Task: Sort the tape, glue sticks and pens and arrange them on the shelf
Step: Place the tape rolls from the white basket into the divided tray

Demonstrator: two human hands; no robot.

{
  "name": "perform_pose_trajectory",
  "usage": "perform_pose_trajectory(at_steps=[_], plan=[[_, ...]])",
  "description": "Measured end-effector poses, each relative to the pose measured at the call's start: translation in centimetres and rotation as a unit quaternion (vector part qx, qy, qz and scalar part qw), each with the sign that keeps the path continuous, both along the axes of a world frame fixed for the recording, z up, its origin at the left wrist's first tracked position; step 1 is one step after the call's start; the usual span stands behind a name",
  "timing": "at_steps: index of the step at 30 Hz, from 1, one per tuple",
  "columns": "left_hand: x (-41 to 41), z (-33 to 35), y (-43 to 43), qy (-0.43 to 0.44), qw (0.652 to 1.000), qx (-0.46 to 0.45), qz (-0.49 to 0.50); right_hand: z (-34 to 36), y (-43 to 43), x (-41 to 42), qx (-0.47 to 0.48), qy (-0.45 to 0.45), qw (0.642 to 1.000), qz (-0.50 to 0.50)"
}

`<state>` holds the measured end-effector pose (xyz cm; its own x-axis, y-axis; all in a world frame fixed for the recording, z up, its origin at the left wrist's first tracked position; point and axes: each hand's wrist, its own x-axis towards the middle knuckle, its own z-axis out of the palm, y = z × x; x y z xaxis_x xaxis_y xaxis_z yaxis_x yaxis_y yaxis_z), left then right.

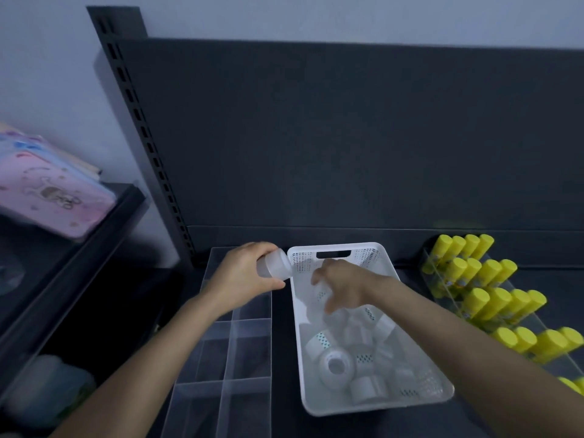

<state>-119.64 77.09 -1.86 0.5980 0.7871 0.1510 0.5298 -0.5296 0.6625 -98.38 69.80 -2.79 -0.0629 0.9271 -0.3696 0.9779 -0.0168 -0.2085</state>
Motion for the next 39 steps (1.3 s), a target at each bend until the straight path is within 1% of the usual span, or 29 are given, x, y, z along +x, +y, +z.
perform_pose_trajectory(at_steps=[2,6,10,12,14,15,17,19,22,26,28,30,33,36,39], plan=[[0.1,0.0,-0.2,-0.002,1.0,0.0,-0.011,-0.3,-0.6,-0.6,-0.022,-0.05,0.998,0.036],[0.1,0.0,-0.3,-0.003,1.0,-0.007,-0.022,-0.5,-1.2,-1.7,-0.059,-0.094,0.991,0.068],[0.1,0.0,-0.3,-0.005,1.0,-0.011,-0.021,0.0,-1.0,-2.0,-0.105,-0.104,0.986,0.083],[0.0,0.0,-0.4,-0.009,1.0,-0.015,-0.022,0.0,-1.1,-2.1,-0.111,-0.111,0.984,0.09],[0.0,0.0,-0.5,-0.009,1.0,-0.019,-0.023,-0.2,-1.1,-2.1,-0.094,-0.118,0.984,0.1],[-0.1,0.0,-0.5,-0.009,0.999,-0.02,-0.024,-0.3,-1.1,-2.0,-0.078,-0.107,0.987,0.092],[-0.1,-0.1,-0.6,-0.008,0.999,-0.022,-0.026,-0.5,-1.0,-1.6,-0.036,-0.068,0.996,0.052],[-0.3,-0.1,-0.6,-0.009,0.999,-0.022,-0.028,-0.7,-1.0,-1.4,0.004,-0.058,0.998,0.031],[-0.5,-0.2,-0.6,-0.013,0.999,-0.023,-0.027,-1.0,-0.9,-1.5,0.007,-0.079,0.996,0.042],[-0.5,-0.2,-0.6,-0.012,0.999,-0.023,-0.028,-1.6,-0.9,-2.3,0.004,-0.134,0.989,0.064],[-0.6,-0.2,-0.6,-0.011,0.999,-0.021,-0.03,-1.8,-0.9,-2.6,0.012,-0.142,0.988,0.065],[-0.8,-0.1,-0.5,-0.008,0.999,-0.02,-0.03,-1.6,-0.8,-2.4,0.024,-0.104,0.994,0.035],[-1.4,0.1,0.0,-0.005,1.0,-0.017,-0.021,-0.2,-0.2,-1.7,0.08,-0.005,0.996,-0.034],[-2.3,0.7,0.8,-0.006,1.0,-0.009,-0.008,1.4,0.6,-1.4,0.158,0.058,0.982,-0.086],[-3.4,1.2,2.0,0.012,1.0,0.011,0.004,2.7,1.4,-2.5,0.214,0.158,0.954,-0.138]])
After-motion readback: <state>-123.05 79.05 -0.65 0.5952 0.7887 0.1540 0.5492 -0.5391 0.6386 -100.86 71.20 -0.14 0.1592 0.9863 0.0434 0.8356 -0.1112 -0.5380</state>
